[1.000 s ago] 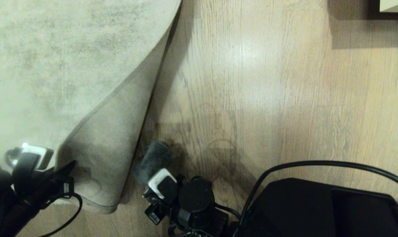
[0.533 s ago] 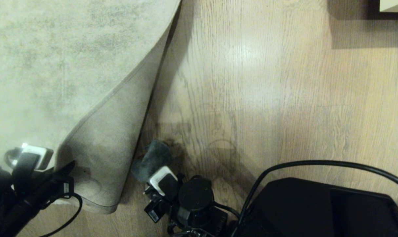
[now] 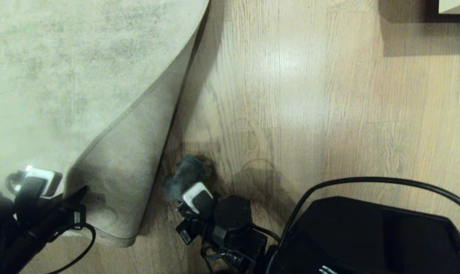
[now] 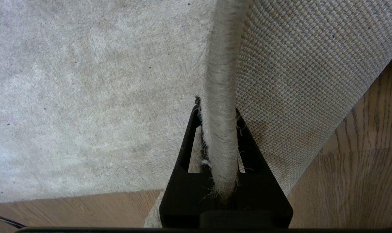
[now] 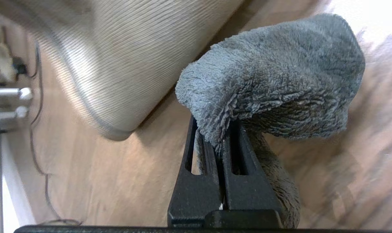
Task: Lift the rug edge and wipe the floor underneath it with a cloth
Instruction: Wipe the floor under the carpet with a rag
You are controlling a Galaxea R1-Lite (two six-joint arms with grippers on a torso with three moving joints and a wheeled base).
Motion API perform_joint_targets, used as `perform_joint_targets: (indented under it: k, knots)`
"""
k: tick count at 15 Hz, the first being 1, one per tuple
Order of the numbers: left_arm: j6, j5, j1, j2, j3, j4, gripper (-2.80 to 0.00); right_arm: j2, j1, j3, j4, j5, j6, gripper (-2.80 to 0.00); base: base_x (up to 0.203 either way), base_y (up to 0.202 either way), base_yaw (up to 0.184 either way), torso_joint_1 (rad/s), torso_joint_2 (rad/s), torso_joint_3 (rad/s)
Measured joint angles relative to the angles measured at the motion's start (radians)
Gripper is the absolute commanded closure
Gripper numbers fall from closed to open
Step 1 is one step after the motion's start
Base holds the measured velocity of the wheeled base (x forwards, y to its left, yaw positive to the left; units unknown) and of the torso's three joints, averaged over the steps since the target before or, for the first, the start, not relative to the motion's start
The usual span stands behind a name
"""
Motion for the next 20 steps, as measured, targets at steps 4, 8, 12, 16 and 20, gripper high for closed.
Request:
perform_joint_targets:
  k: [4,8,12,16,20]
  knots:
    - [0.0,0.0,0.0,0.0,-0.001,0.0,0.0,0.008,-0.043,-0.075,0.011,-0.002,0.0,0.0,0.0,0.0,0.0,0.0,0.0,0.0]
    - [0.0,0.0,-0.001,0.0,0.0,0.0,0.0,0.0,-0.093,-0.163,0.043,-0.006,-0.004,0.0,0.0,0.0,0.0,0.0,0.0,0.0]
    - [-0.001,0.0,-0.001,0.0,0.0,0.0,0.0,-0.046,-0.171,-0.219,0.08,-0.009,-0.009,0.0,0.0,0.0,0.0,0.0,0.0,0.0]
    - [-0.001,0.0,-0.001,0.0,0.0,0.0,0.0,-0.121,-0.235,-0.226,0.117,-0.009,-0.021,0.0,0.0,0.0,0.0,0.0,0.0,0.0]
    - [-0.001,0.0,-0.001,0.0,0.001,0.0,0.0,-0.196,-0.242,-0.21,0.172,-0.006,-0.025,0.0,0.0,0.0,0.0,0.0,0.0,0.0]
